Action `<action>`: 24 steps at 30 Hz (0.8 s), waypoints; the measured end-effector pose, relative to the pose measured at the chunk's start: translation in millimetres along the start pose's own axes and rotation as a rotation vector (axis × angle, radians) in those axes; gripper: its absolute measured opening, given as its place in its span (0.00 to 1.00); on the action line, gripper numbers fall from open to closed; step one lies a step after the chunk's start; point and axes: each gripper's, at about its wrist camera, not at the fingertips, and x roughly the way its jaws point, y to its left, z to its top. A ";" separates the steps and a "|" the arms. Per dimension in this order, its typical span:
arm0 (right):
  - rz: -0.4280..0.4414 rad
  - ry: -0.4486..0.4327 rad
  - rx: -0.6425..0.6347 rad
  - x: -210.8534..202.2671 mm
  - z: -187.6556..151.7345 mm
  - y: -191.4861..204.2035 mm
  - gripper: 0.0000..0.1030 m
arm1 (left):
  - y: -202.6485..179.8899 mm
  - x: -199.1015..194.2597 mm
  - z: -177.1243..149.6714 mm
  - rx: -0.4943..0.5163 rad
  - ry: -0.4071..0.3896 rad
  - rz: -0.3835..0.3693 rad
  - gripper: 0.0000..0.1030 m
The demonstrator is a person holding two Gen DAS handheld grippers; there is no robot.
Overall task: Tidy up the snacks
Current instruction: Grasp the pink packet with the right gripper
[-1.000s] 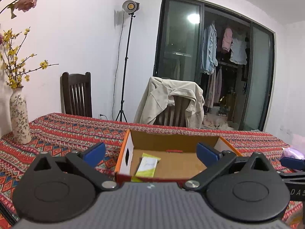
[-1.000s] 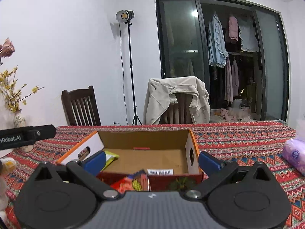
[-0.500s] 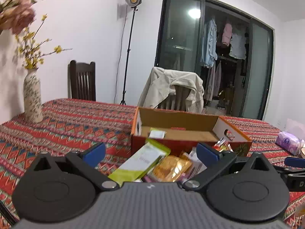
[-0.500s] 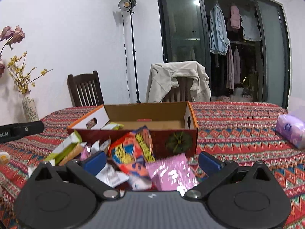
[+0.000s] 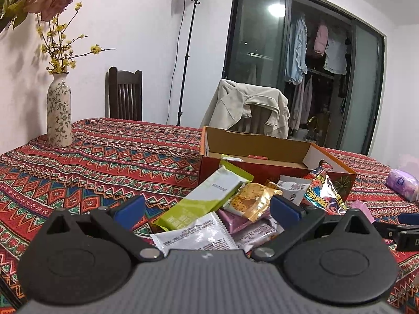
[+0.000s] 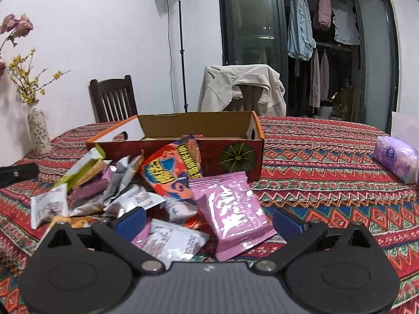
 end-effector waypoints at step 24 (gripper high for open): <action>0.091 0.067 0.067 48.0 13.2 -33.2 0.58 | 7.6 9.4 0.7 -0.024 0.053 0.041 1.00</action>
